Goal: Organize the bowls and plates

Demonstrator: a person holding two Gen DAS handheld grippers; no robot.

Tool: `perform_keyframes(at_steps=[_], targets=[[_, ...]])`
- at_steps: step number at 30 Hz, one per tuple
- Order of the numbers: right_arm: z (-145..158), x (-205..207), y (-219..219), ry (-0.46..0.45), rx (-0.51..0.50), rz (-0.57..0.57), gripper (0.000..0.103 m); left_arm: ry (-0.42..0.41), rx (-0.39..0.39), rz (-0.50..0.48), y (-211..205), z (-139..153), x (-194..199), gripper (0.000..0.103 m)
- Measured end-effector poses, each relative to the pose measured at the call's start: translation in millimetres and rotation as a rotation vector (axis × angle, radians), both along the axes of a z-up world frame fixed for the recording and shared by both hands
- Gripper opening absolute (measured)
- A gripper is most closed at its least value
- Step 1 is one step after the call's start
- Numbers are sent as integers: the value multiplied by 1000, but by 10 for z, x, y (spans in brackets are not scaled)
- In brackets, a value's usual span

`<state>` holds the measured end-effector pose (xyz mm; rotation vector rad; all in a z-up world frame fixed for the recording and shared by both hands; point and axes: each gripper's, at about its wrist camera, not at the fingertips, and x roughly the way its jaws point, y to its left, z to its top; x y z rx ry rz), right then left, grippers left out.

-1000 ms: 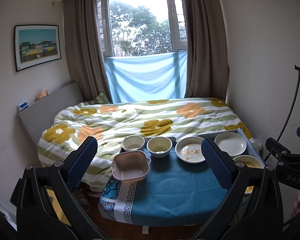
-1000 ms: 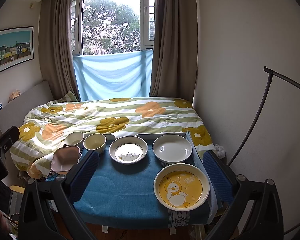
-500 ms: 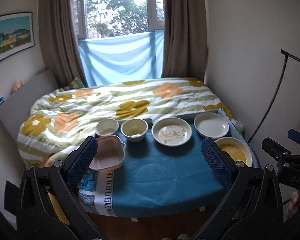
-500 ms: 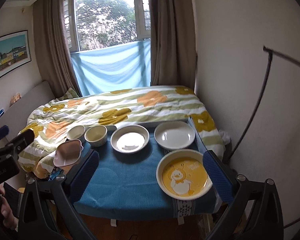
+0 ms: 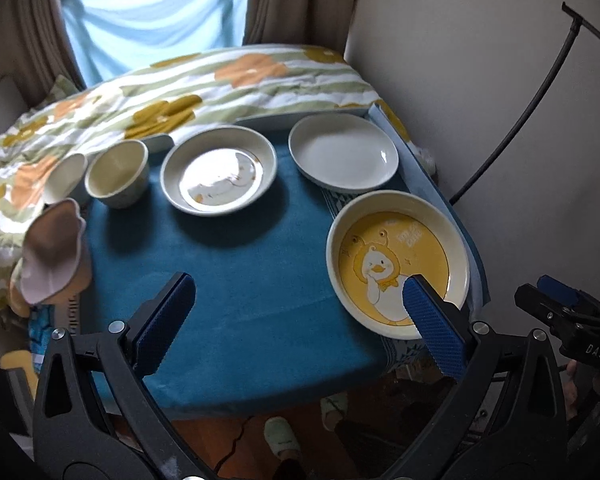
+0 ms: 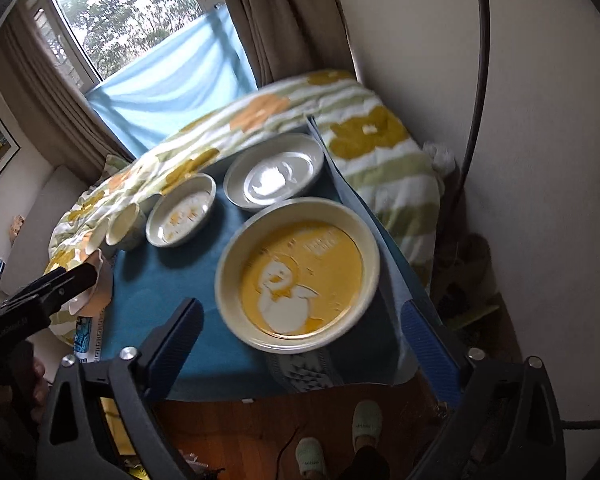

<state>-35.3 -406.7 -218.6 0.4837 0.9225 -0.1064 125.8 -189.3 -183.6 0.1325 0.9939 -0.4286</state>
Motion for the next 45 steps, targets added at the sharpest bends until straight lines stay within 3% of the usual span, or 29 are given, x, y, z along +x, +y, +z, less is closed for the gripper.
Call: perform_keyframes(at_steps=[4, 7, 11, 16, 18, 20, 23, 24, 29, 34, 45], targets=[[-460, 188, -353, 66, 130, 34, 72, 150, -20, -29, -286, -572, 295, 102], [-711, 329, -489, 92, 193, 63, 61, 279, -49, -27, -398, -995, 530, 97], [-929, 503, -556, 115, 235, 81, 56, 376, -76, -21, -482, -1353, 715, 79], [-1086, 684, -616, 132, 271, 90, 34, 428, -66, -47, -583, -1548, 826, 60], [-1122, 731, -626, 134, 286, 94, 27, 438, -59, -55, -623, -1596, 846, 48], [-1119, 780, -623, 139, 277, 94, 23, 438, -56, -60, -664, -1633, 858, 43], [-1144, 817, -661, 147, 267, 82, 17, 456, -54, -80, -708, -1666, 853, 20], [-1153, 817, -674, 148, 266, 78, 14, 460, -51, -88, -728, -1682, 843, 17], [-1157, 838, -680, 150, 266, 77, 11, 447, -33, -117, -839, -1714, 796, 15], [-1108, 865, -601, 160, 179, 119, 11, 332, 59, -165, -976, -1517, 615, 14], [-940, 848, -541, 94, 67, 173, 12, 267, 10, -124, -997, -1241, 352, 14]])
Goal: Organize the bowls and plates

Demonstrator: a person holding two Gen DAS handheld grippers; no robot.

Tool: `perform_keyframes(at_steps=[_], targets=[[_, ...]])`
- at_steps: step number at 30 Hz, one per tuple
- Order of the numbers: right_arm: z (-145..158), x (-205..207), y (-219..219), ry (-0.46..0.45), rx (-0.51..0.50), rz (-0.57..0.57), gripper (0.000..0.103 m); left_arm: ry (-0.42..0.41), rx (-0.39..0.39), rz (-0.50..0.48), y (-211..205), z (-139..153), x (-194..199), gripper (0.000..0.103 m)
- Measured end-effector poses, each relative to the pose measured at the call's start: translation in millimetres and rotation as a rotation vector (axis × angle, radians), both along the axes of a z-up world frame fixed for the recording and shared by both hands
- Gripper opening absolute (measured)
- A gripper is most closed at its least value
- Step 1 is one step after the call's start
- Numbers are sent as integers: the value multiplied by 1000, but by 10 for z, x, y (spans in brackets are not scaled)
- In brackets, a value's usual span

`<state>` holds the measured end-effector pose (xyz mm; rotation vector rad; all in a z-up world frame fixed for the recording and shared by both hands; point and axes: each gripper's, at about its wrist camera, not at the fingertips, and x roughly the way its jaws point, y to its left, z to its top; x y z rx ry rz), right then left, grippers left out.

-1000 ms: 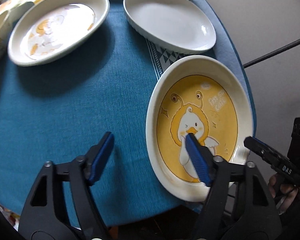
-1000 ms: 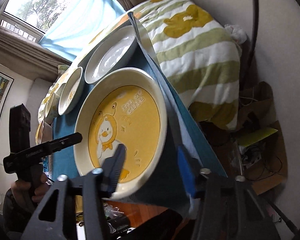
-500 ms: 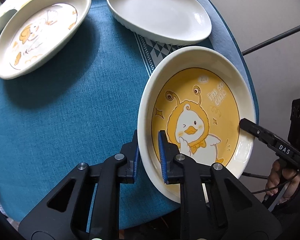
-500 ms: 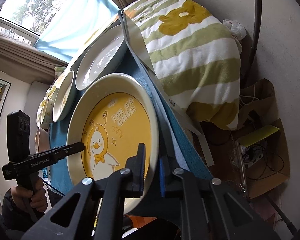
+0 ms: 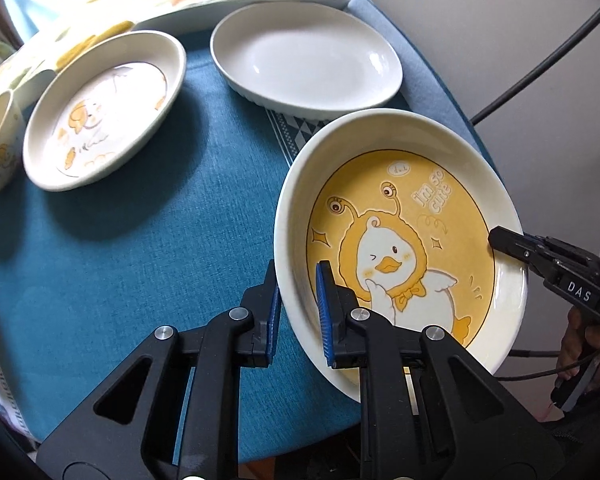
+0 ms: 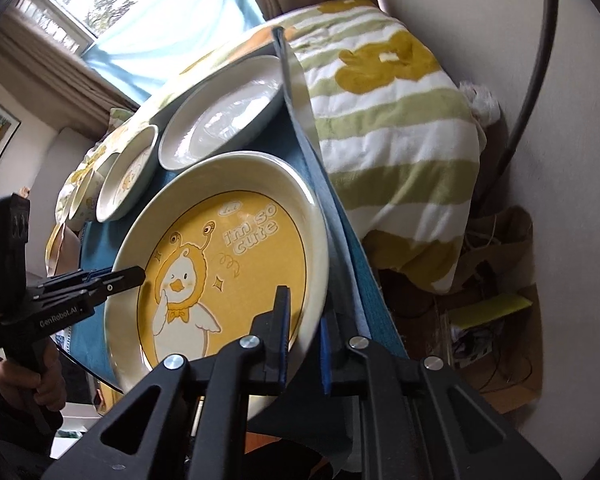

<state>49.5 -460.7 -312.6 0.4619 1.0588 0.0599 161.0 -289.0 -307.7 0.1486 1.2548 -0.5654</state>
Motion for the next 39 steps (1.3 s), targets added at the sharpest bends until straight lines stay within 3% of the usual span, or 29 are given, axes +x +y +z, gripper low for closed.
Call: perform_keyframes(at_steps=[2, 12, 19, 24, 30, 39], targets=[[79, -11, 35, -26, -26, 20, 12, -13, -5, 12, 68, 15, -44, 14], [590, 138, 401, -139, -84, 178, 12, -96, -69, 180, 783, 631, -233, 14], [787, 347, 1062, -187, -73, 319, 13, -147, -60, 306, 1559, 918, -297, 14], [705, 507, 1698, -178, -58, 382, 13, -139, -43, 376, 2234, 831, -238, 14], [443, 628, 2369, -113, -39, 406, 13, -94, -40, 418, 3016, 504, -138, 14], [5, 713, 3004, -57, -37, 366, 13, -33, -26, 397, 3693, -89, 19, 14]])
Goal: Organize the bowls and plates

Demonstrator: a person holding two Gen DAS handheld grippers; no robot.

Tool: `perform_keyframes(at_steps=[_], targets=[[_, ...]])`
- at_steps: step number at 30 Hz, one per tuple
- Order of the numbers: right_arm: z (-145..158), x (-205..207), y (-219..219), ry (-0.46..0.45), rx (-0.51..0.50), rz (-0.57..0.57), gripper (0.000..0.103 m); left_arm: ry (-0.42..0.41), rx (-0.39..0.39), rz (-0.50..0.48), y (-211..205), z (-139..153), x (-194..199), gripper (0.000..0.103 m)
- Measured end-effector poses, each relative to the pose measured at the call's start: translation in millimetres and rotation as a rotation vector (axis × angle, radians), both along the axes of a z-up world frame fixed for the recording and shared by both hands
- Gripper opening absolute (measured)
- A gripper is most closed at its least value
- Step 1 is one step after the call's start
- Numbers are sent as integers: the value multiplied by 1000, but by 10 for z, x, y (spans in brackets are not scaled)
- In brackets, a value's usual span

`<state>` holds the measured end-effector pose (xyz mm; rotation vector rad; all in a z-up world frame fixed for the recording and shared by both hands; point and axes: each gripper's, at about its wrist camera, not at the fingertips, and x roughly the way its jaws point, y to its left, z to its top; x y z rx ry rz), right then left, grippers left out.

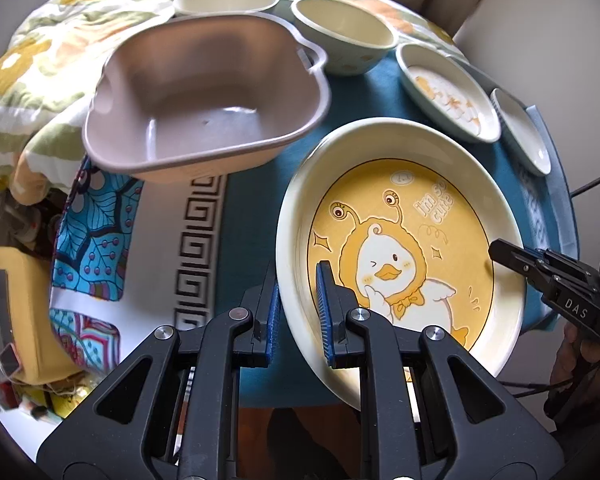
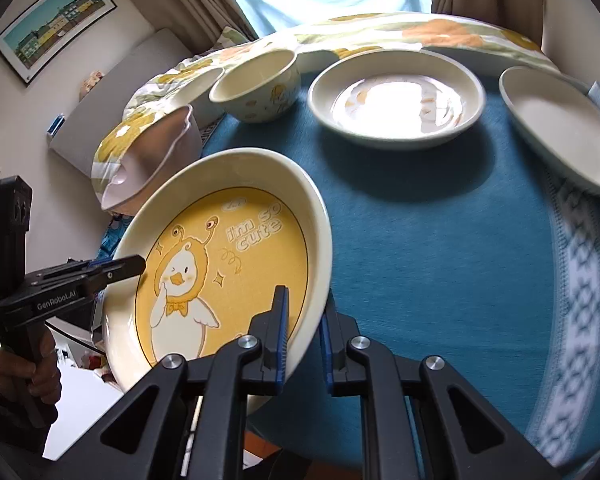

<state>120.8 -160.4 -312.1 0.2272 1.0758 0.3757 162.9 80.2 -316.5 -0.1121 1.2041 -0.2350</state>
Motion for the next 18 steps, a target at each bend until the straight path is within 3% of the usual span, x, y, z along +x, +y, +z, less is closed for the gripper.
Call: perform_keyframes(at_steps=[11, 18], targets=[[-129, -19, 131, -29, -18, -41, 13, -46, -7, -68, 165, -144, 78, 14], [-145, -14, 150, -23, -19, -49, 13, -54, -18, -58, 114, -175, 50, 15]])
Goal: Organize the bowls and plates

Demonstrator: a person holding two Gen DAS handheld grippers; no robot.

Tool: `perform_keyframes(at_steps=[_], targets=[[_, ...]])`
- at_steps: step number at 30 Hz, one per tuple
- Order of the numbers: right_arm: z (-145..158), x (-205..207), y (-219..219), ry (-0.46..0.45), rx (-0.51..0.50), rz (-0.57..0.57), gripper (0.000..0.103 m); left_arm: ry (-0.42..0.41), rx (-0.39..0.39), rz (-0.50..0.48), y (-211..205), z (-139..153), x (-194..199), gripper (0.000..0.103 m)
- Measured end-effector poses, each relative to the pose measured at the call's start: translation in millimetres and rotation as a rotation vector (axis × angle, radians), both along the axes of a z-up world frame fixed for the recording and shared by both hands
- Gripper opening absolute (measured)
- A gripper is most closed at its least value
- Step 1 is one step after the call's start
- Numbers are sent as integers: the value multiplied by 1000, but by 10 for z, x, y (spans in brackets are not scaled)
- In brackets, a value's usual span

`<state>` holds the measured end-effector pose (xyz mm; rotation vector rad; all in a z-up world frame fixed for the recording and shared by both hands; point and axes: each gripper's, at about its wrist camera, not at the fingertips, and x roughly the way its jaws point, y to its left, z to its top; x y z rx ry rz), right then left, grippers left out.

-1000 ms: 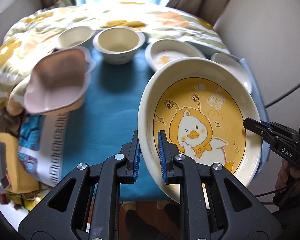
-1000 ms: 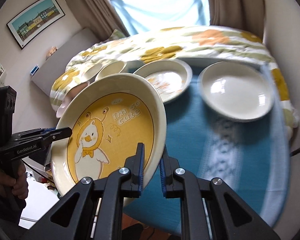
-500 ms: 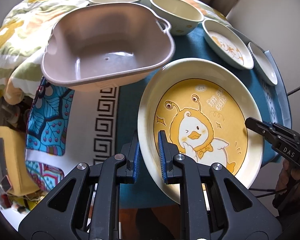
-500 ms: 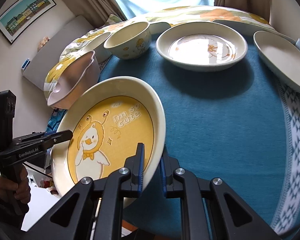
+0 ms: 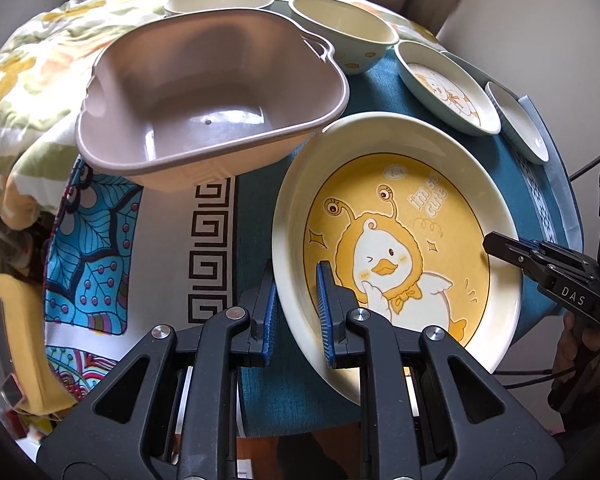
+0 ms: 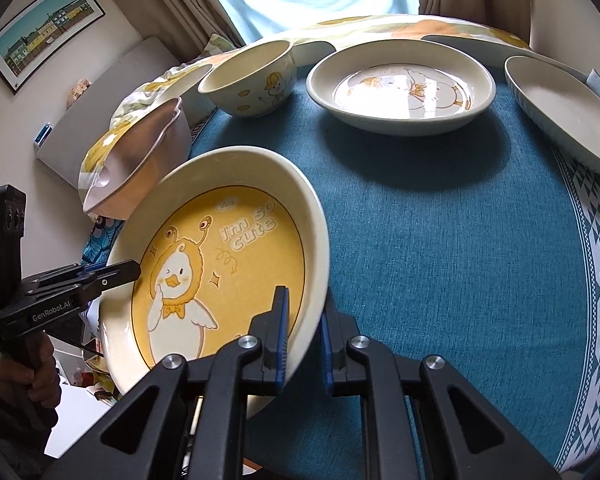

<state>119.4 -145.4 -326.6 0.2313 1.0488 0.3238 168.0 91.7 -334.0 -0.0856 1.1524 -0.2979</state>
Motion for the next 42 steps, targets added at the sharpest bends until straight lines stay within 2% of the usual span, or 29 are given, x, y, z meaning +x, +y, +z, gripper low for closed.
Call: perform_keyframes(at_steps=[5, 8, 10, 11, 12, 14, 17, 20, 23, 26, 28, 29, 30, 32, 35, 37, 39, 42], targets=[[-33, 30, -13, 42, 38, -13, 13, 24, -3, 27, -19, -48, -1, 34], [-44, 22, -20, 59, 43, -32, 15, 12, 24, 32, -65, -22, -18, 63], [-36, 0, -19, 52, 36, -31, 25, -11, 25, 40, -72, 14, -42, 68], [-28, -11, -24, 42, 42, -29, 37, -13, 26, 44, -75, 18, -46, 69], [-14, -19, -27, 29, 43, -28, 55, -12, 27, 47, -76, 20, -51, 69], [2, -32, -20, 20, 13, -36, 78, -9, 31, 55, -63, 19, -61, 69], [33, -36, -45, 33, 21, -38, 78, -10, 35, 67, -31, 64, -106, 69], [173, -80, -77, 18, 22, -45, 78, -32, 40, 80, 27, 238, -177, 69], [441, -155, -113, -22, 20, -51, 78, -83, 35, 87, 38, 569, -242, 69], [805, -260, -185, -74, 21, -66, 79, -169, 19, 77, 0, 1015, -314, 69], [1039, -319, -251, -113, 27, -96, 88, -243, -1, 62, -59, 1326, -344, 70], [1151, -345, -297, -128, 20, -113, 96, -284, -11, 47, -103, 1488, -351, 77], [1241, -364, -341, -141, 14, -126, 97, -321, -18, 30, -155, 1629, -334, 89], [1438, -429, -471, -187, -2, -174, 97, -412, -34, -18, -272, 1891, -309, 103], [1652, -555, -679, -249, -10, -257, 97, -517, -57, -116, -536, 2164, -194, 103], [1758, -614, -823, -268, -23, -304, 97, -506, -68, -200, -783, 2273, -39, 103], [1809, -649, -956, -247, -79, -340, 97, -474, -83, -269, -1047, 2329, 108, 103], [1874, -656, -1209, -205, -121, -400, 97, -447, -92, -306, -1414, 2368, 297, 103]])
